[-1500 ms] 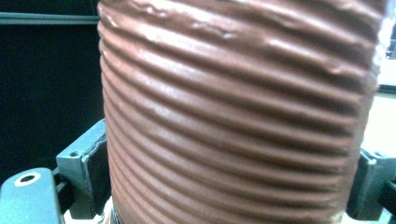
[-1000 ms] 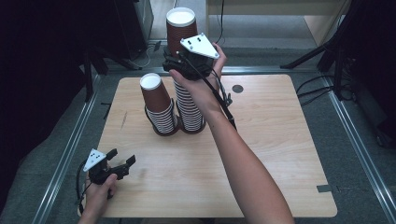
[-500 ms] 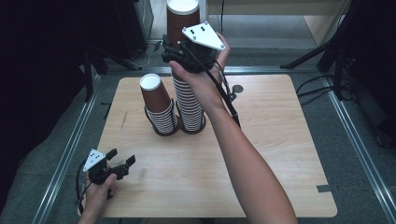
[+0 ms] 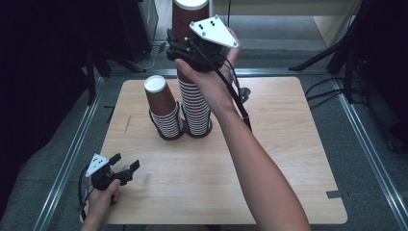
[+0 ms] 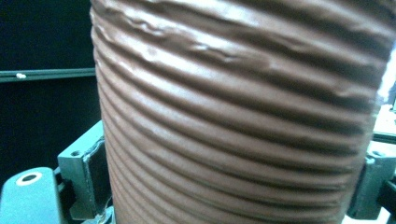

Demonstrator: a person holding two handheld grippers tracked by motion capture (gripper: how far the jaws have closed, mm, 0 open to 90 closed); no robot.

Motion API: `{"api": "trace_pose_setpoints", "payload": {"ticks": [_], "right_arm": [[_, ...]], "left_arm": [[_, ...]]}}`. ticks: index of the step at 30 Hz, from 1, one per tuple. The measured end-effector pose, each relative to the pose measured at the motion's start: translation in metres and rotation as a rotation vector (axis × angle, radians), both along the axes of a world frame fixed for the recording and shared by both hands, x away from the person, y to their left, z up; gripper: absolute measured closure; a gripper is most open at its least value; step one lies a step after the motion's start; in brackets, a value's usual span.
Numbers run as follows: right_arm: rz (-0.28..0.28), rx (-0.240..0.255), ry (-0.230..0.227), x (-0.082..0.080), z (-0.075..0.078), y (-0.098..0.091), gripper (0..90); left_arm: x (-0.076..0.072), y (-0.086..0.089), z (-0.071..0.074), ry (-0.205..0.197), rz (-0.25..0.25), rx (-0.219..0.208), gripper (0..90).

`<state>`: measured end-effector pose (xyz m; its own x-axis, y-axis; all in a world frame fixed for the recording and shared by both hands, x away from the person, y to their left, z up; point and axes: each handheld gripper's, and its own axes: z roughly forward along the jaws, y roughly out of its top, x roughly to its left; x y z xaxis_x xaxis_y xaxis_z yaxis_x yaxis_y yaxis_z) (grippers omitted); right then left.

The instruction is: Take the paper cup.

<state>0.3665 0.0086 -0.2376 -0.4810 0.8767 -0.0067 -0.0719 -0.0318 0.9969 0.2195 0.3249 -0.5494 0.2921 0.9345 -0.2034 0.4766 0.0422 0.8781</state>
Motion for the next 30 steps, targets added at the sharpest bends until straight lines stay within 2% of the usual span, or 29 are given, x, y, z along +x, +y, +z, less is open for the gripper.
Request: {"api": "trace_pose_setpoints", "payload": {"ticks": [9,30], "right_arm": [[-0.023,0.014,-0.003,-0.003,-0.001,-0.016,10.8],[-0.095,0.020,0.024,-0.005,-0.021,-0.062,10.7]], "left_arm": [[0.000,0.000,0.000,0.000,0.001,0.004,11.7],[0.000,-0.001,0.000,0.001,0.006,0.018,11.7]]}}
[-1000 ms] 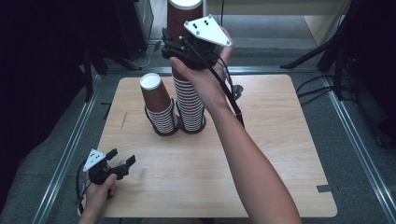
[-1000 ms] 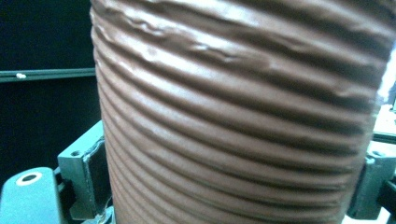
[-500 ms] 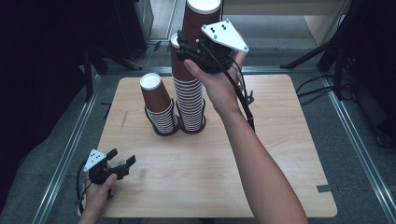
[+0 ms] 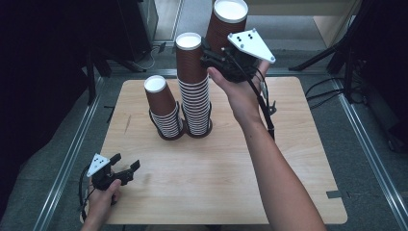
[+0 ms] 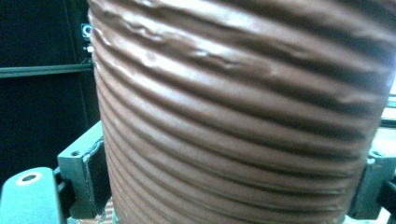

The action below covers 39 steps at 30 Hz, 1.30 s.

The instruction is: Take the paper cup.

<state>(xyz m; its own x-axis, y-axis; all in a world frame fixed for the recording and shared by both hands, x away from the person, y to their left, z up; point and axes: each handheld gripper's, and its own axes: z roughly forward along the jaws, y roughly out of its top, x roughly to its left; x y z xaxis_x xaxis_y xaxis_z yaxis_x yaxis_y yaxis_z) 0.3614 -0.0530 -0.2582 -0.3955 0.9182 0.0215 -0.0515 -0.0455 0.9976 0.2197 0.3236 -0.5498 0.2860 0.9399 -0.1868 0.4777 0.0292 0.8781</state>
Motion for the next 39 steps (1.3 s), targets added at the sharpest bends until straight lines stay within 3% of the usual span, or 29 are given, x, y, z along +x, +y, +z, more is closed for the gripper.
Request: {"api": "trace_pose_setpoints", "payload": {"ticks": [20,27,39], "right_arm": [[-0.068,-0.004,0.055,-0.003,-0.040,-0.044,10.8],[-0.102,-0.043,0.081,-0.011,-0.065,-0.059,10.8],[-0.122,-0.084,0.086,-0.025,-0.093,-0.076,10.8]], "left_arm": [[0.000,-0.002,0.000,-0.002,0.008,0.013,11.8],[0.001,-0.003,0.000,-0.004,0.017,0.025,12.0],[0.002,-0.002,0.001,-0.004,0.046,0.025,13.1]]}}
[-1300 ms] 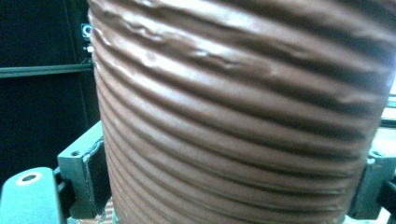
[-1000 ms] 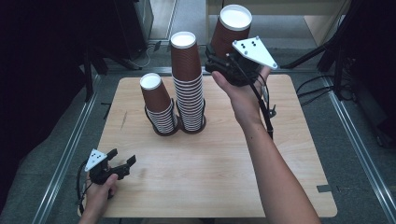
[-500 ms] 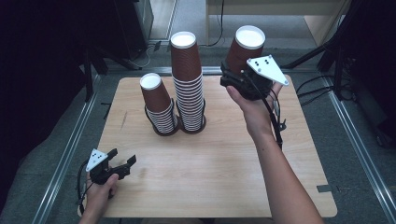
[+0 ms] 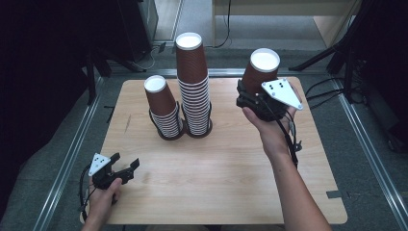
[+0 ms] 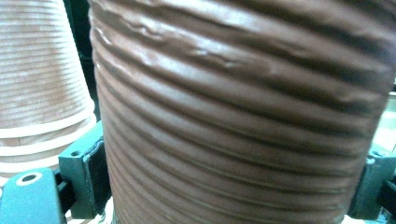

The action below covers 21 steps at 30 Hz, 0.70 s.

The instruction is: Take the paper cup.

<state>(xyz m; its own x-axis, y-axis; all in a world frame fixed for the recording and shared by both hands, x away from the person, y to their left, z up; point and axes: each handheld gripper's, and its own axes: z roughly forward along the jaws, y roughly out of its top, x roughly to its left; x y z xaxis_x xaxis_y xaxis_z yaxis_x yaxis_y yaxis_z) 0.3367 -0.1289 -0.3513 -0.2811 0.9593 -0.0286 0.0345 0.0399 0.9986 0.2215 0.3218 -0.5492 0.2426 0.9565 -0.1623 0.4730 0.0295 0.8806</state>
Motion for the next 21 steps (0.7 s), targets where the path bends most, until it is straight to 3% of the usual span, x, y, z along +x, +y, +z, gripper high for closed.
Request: {"api": "trace_pose_setpoints", "payload": {"ticks": [3,7,11,17,21], "right_arm": [[0.001,-0.001,0.003,-0.002,-0.005,-0.002,10.8],[-0.004,-0.020,0.009,-0.004,-0.015,-0.005,10.7],[-0.006,-0.032,0.008,-0.008,-0.021,-0.010,10.7],[-0.001,-0.037,0.005,-0.015,-0.028,-0.014,10.7],[0.006,-0.070,-0.002,-0.021,-0.038,-0.013,10.7]], "left_arm": [[0.000,-0.001,0.001,-0.006,0.016,0.003,13.2],[0.001,-0.002,0.005,-0.007,0.037,0.039,13.2],[0.003,-0.002,0.016,-0.024,0.058,0.017,11.6],[0.004,-0.013,0.027,-0.043,0.034,0.029,9.9],[0.008,-0.025,0.035,-0.063,-0.001,0.045,9.5]]}}
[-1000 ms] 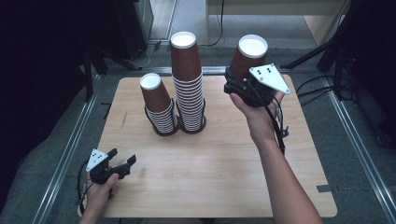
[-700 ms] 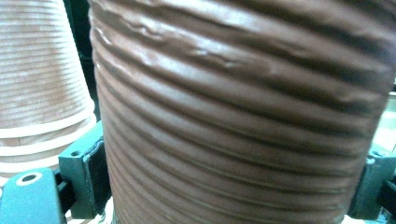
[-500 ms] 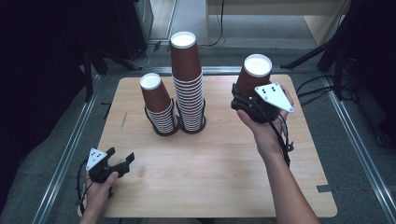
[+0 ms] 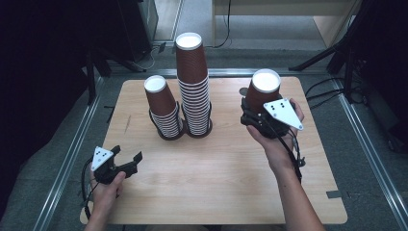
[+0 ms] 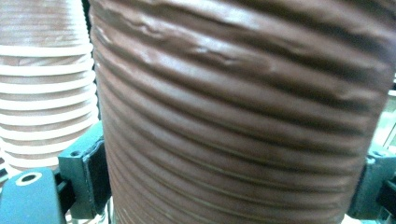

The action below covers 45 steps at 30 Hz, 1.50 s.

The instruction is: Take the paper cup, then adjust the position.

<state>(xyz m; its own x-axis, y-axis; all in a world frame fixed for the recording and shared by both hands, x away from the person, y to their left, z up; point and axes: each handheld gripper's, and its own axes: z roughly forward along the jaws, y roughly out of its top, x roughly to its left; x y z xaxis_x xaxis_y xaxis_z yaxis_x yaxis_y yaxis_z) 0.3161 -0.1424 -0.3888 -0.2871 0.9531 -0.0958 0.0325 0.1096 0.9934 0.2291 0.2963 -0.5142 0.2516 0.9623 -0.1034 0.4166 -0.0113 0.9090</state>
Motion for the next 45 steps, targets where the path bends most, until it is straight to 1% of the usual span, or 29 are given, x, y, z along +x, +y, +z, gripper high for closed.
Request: {"api": "trace_pose_setpoints", "payload": {"ticks": [1,2,3,5,6,7,8,13,14,15,16,17,20,23,26,27,28,29,30,31,32,33,34,35,37,39,40,41,45], "right_arm": [[0.007,-0.007,-0.004,-0.001,-0.003,0.000,10.6],[0.010,-0.010,-0.003,-0.003,-0.008,-0.001,10.5],[0.010,-0.010,-0.003,-0.003,-0.008,-0.001,10.5],[0.003,-0.013,0.009,-0.003,-0.016,-0.003,10.6],[0.003,-0.013,0.009,-0.003,-0.016,-0.003,10.6],[0.000,-0.023,0.019,-0.003,-0.022,-0.004,10.6],[0.000,-0.023,0.019,-0.003,-0.022,-0.004,10.6],[0.001,-0.080,0.018,-0.002,-0.036,-0.004,10.6],[0.001,-0.100,0.018,-0.003,-0.040,-0.005,10.6],[0.001,-0.100,0.018,-0.003,-0.040,-0.005,10.6],[0.003,-0.109,0.018,-0.004,-0.043,-0.004,10.6],[0.004,-0.124,0.018,-0.005,-0.045,-0.004,10.6],[0.003,-0.160,0.006,-0.007,-0.051,-0.004,10.6],[-0.007,-0.174,0.007,-0.009,-0.058,-0.003,10.6],[-0.007,-0.188,-0.009,-0.010,-0.061,-0.002,10.6],[-0.005,-0.219,-0.010,-0.011,-0.063,0.001,10.6],[-0.007,-0.234,-0.014,-0.012,-0.064,0.002,10.6],[-0.007,-0.234,-0.014,-0.012,-0.064,0.002,10.6],[-0.005,-0.258,-0.017,-0.013,-0.066,0.005,10.6],[-0.005,-0.258,-0.017,-0.013,-0.066,0.005,10.6],[-0.004,-0.290,-0.022,-0.014,-0.069,0.009,10.6],[0.002,-0.309,-0.027,-0.014,-0.071,0.010,10.6],[0.002,-0.309,-0.027,-0.014,-0.071,0.010,10.6],[0.005,-0.334,-0.032,-0.015,-0.074,0.012,10.6],[0.005,-0.343,-0.034,-0.015,-0.076,0.014,10.6],[0.004,-0.368,-0.040,-0.015,-0.080,0.015,10.6],[0.000,-0.399,-0.049,-0.015,-0.083,0.016,10.6],[0.000,-0.399,-0.049,-0.015,-0.083,0.016,10.6],[0.011,-0.457,-0.082,-0.016,-0.088,0.018,10.6]], "left_arm": [[0.002,-0.003,0.002,-0.005,-0.005,0.005,9.3],[0.006,-0.007,0.006,-0.014,-0.015,-0.006,8.9],[0.006,-0.007,0.006,-0.014,-0.015,-0.006,8.9],[0.011,-0.013,0.011,-0.021,-0.022,-0.017,8.9],[0.013,-0.015,0.013,-0.027,-0.026,-0.019,8.9],[0.016,-0.019,0.015,-0.032,-0.032,-0.019,9.0],[0.018,-0.023,0.018,-0.037,-0.037,-0.018,9.0],[0.028,-0.044,0.030,-0.063,-0.072,-0.015,9.0],[0.032,-0.053,0.034,-0.071,-0.090,-0.008,9.0],[0.032,-0.053,0.034,-0.071,-0.090,-0.008,9.0],[0.034,-0.059,0.036,-0.079,-0.099,-0.005,9.0],[0.035,-0.062,0.038,-0.082,-0.109,0.003,9.0],[0.037,-0.073,0.040,-0.086,-0.144,0.002,9.0],[0.038,-0.084,0.038,-0.084,-0.180,0.004,9.0],[0.038,-0.087,0.039,-0.083,-0.192,-0.001,9.0],[0.039,-0.090,0.040,-0.084,-0.202,-0.009,9.0],[0.039,-0.090,0.040,-0.084,-0.202,-0.009,9.0],[0.040,-0.091,0.040,-0.083,-0.210,-0.013,9.0],[0.040,-0.093,0.040,-0.080,-0.219,-0.012,9.0],[0.040,-0.094,0.041,-0.082,-0.225,-0.006,9.0],[0.040,-0.098,0.041,-0.077,-0.242,-0.010,9.0],[0.040,-0.099,0.041,-0.077,-0.252,-0.018,9.0],[0.040,-0.099,0.041,-0.077,-0.252,-0.018,9.1],[0.040,-0.101,0.042,-0.076,-0.262,-0.027,9.1],[0.038,-0.104,0.043,-0.074,-0.279,-0.039,9.0],[0.037,-0.108,0.044,-0.081,-0.291,-0.034,9.0],[0.036,-0.109,0.045,-0.082,-0.298,-0.033,9.1],[0.036,-0.110,0.045,-0.086,-0.303,-0.037,9.1],[0.035,-0.117,0.047,-0.086,-0.328,-0.043,9.0]]}}
